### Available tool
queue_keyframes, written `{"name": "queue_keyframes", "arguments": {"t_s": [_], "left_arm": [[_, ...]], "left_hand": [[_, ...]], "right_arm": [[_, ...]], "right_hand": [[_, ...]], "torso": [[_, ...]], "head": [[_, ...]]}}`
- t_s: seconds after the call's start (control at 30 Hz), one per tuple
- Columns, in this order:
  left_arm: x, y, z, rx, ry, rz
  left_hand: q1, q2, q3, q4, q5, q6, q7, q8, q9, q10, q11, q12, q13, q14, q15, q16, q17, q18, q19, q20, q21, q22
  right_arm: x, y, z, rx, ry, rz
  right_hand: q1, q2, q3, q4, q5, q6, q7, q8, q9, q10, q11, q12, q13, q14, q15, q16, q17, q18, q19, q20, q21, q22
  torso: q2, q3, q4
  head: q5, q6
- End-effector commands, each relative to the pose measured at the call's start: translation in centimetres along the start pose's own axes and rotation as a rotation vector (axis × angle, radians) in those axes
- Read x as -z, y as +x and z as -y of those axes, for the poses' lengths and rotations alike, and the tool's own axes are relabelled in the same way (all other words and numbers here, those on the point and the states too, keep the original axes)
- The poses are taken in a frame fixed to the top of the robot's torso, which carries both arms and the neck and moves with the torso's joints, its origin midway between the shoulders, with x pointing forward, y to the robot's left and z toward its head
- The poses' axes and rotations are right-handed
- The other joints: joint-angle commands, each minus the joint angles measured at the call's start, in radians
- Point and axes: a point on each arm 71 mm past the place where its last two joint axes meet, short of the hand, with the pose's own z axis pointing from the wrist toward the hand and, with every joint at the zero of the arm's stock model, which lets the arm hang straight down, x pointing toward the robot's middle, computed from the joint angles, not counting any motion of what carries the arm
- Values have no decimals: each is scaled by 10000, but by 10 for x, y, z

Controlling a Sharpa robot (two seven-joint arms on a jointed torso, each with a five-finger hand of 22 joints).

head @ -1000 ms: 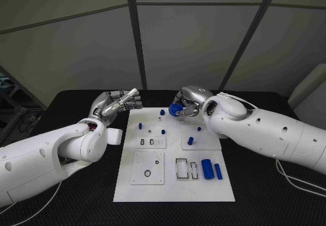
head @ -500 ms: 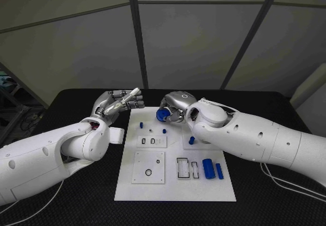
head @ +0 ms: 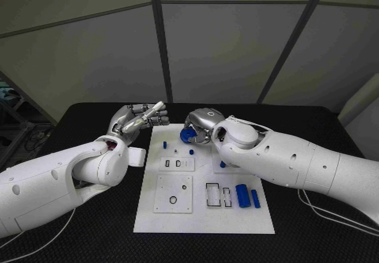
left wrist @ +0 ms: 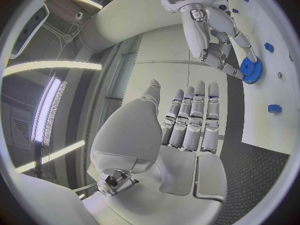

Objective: Assemble the parts on the task board

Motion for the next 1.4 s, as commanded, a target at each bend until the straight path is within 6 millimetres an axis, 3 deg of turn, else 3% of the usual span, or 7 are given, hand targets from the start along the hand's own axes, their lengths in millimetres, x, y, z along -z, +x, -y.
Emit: {"name": "queue_keyframes", "arguments": {"t_s": [0.03, 0.6, 0.8, 0.9, 1.0, 1.4], "left_arm": [[-1, 2, 2, 9, 102, -167], [-1, 2, 2, 12, 79, -177], [-1, 2, 2, 12, 73, -177], [-1, 2, 2, 11, 70, -174], [-1, 2, 2, 10, 66, -172], [-1, 1, 2, -1, 41, -156]], "left_hand": [[-22, 110, 4, -51, -28, 31, 47, -56, -9, 0, 39, -62, -2, 16, 52, -65, 16, 66, -30, 51, 5, -18], [-24, 111, 3, -57, -29, 31, 51, -63, -9, -1, 41, -69, -2, 12, 55, -75, 16, 65, -35, 52, 3, -20], [-25, 111, 3, -58, -29, 30, 52, -65, -9, -2, 42, -71, -3, 12, 55, -77, 16, 65, -36, 52, 3, -20], [-28, 111, 0, -62, -30, 28, 59, -72, -10, -6, 46, -79, -3, 8, 58, -86, 15, 64, -40, 54, 1, -22], [-29, 110, 0, -63, -31, 27, 60, -73, -10, -7, 47, -80, -4, 8, 58, -87, 15, 64, -41, 54, 1, -23], [-32, 113, -1, -71, -31, 23, 70, -86, -12, -16, 55, -95, -5, 3, 63, -101, 16, 63, -48, 57, -1, -26]], "right_arm": [[-2, 0, -1, 123, -73, -64], [-6, 7, 0, 153, -12, -588], [-6, 7, 2, 102, 80, -515], [-6, 7, 3, 62, 130, -554], [-6, 8, 5, -1, 198, -669], [-2, 10, 16, -349, 546, -1047]], "right_hand": [[-141, 4, 92, -2, -51, 218, -107, -6, -7, -30, 47, -58, -30, 927, -23, 46, 2018, -185, 30, 12, 15, -10], [-658, -352, 207, 73, -676, -430, 120, -587, -71, -296, 258, -332, -323, 927, 159, 48, 2030, -163, -65, 176, -53, -112], [-713, -521, 112, 154, -966, -1511, 273, -1206, -106, -631, 407, -660, -705, 959, 294, 107, 2189, -156, -98, 301, -76, -140], [-751, -574, 29, 270, -1038, -1910, 312, -1238, -110, -689, 442, -719, -781, 974, 325, 133, 2261, -155, -99, 332, -75, -135], [-870, -583, -68, 486, -1057, -1588, 351, -1172, -55, -669, 481, -691, -766, 987, 363, 157, 2324, -157, -92, 371, -68, -118], [-1805, -208, -117, 1417, 56, -848, 280, -969, 20, -515, 438, -436, -525, 1020, 345, 213, 2476, -169, -40, 377, -16, -20]], "torso": [[0, 2, -6], [-4, 8, -17], [0, 8, -24], [-1, 10, -21], [-4, 9, -18], [-4, 10, -26]], "head": [[11, 0], [7, -40], [3, -40], [-3, -36], [-4, -40], [3, -68]]}}
